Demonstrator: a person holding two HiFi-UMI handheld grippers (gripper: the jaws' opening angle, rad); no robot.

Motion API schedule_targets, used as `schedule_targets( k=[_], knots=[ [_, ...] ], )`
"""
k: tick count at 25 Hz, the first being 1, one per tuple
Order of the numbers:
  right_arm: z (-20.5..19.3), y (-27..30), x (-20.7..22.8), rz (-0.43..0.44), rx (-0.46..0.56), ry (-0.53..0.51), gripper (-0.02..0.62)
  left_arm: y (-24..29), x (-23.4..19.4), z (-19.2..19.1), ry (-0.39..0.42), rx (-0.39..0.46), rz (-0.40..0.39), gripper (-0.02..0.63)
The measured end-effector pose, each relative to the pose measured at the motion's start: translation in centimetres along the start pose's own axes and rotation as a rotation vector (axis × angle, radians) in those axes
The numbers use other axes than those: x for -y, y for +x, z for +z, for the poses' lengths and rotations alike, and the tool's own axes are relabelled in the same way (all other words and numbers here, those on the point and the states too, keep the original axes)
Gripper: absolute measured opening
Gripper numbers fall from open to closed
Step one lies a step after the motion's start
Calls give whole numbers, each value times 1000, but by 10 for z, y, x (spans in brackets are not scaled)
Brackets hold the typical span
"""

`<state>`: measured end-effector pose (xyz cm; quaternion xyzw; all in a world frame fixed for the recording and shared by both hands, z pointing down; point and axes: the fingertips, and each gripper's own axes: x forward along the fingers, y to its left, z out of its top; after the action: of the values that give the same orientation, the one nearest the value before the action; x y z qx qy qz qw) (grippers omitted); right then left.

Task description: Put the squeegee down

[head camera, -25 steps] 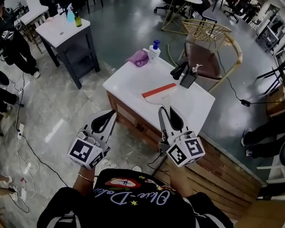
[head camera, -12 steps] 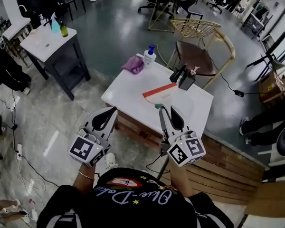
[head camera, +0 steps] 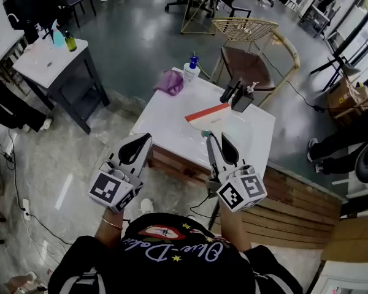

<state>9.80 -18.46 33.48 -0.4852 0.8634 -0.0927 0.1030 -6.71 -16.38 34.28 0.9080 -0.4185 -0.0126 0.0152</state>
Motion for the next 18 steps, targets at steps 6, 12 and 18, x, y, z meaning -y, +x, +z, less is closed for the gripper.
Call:
schedule_targets(
  k=[6, 12, 18],
  knots=[
    [-6, 11, -8, -28, -4, -17, 117, -1, -18, -4, -14, 1, -20, -6],
    [-10, 22, -17, -55, -10, -22, 117, -2, -34, -2, -24, 11, -55, -6],
    [-14, 32, -30, -78, -6, -34, 118, -8, -50, -2, -23, 12, -75, -6]
  ],
)
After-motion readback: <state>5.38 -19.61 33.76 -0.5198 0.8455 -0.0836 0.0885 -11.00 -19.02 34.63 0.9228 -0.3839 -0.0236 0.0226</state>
